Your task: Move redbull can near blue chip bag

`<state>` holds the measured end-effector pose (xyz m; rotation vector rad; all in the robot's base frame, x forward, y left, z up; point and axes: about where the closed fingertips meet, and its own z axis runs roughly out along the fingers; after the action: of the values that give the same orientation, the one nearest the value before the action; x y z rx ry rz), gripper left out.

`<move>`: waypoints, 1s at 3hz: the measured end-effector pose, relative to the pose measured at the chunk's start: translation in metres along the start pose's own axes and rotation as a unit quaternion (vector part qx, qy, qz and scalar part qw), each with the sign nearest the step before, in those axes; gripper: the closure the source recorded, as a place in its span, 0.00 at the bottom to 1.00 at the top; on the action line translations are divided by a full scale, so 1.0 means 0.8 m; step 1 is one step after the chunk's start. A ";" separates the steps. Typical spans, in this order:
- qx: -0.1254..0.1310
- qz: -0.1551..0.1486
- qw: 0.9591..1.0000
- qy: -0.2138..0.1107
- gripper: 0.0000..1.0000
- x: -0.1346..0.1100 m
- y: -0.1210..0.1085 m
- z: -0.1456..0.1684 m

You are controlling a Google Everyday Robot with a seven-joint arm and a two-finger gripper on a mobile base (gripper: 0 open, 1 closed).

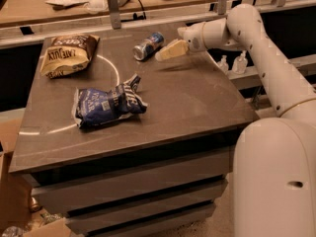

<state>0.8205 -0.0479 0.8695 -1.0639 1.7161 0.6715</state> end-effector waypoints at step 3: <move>-0.038 -0.005 0.999 0.017 0.16 -0.006 -0.002 0.037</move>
Offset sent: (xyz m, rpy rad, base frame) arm 0.0343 0.0145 0.0029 -0.0364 0.0344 0.0688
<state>0.8356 -0.0226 0.8627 -1.1430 1.7247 0.7202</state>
